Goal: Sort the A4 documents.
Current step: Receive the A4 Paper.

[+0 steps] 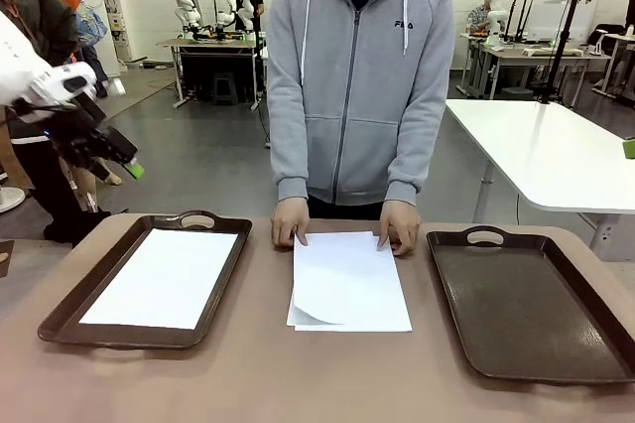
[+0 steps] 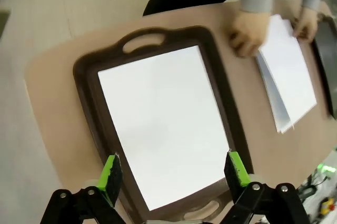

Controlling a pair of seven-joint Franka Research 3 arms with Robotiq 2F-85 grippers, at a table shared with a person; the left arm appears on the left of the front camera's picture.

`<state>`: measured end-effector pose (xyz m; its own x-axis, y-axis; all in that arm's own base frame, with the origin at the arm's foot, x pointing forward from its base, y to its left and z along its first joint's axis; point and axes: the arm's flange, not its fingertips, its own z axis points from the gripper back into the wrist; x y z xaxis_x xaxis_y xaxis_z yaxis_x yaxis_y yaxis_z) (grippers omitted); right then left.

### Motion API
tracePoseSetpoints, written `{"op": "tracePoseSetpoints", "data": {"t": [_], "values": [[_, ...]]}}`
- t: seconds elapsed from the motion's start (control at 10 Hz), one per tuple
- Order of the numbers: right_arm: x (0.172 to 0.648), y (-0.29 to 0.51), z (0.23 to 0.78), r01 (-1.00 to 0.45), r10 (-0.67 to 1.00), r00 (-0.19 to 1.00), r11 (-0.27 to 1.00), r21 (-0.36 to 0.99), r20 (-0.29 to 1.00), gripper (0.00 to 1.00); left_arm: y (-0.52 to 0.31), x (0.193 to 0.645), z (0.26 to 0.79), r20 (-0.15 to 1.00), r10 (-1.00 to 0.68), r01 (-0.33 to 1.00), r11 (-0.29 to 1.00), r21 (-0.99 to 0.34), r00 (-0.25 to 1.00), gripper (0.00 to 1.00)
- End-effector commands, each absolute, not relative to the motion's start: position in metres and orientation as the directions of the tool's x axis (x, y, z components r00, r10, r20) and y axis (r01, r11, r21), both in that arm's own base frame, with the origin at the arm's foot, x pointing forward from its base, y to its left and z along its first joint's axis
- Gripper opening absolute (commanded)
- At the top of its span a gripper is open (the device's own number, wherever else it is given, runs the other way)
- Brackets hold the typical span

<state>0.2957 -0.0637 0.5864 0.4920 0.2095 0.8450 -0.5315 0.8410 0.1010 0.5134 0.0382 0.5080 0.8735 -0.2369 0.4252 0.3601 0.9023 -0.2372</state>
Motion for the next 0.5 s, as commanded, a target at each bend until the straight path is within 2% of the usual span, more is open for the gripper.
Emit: {"op": "tracePoseSetpoints", "data": {"t": [0.0,0.1,0.4], "values": [[0.298,-0.048,0.576,-0.549,0.211,0.516,0.826,0.131,0.831,1.0,0.031,0.442,0.51,0.61,-0.378,0.588,0.787,-0.185,0.697,1.0],[0.302,-0.043,0.573,-0.562,0.218,0.53,0.814,0.146,0.82,1.0,0.026,0.415,0.517,0.7,-0.467,0.71,0.699,-0.083,0.541,1.0],[0.313,-0.026,0.574,-0.603,0.264,0.541,0.783,0.15,0.798,1.0,0.026,0.394,0.524,0.805,-0.41,0.763,0.642,-0.079,0.429,1.0]]}}
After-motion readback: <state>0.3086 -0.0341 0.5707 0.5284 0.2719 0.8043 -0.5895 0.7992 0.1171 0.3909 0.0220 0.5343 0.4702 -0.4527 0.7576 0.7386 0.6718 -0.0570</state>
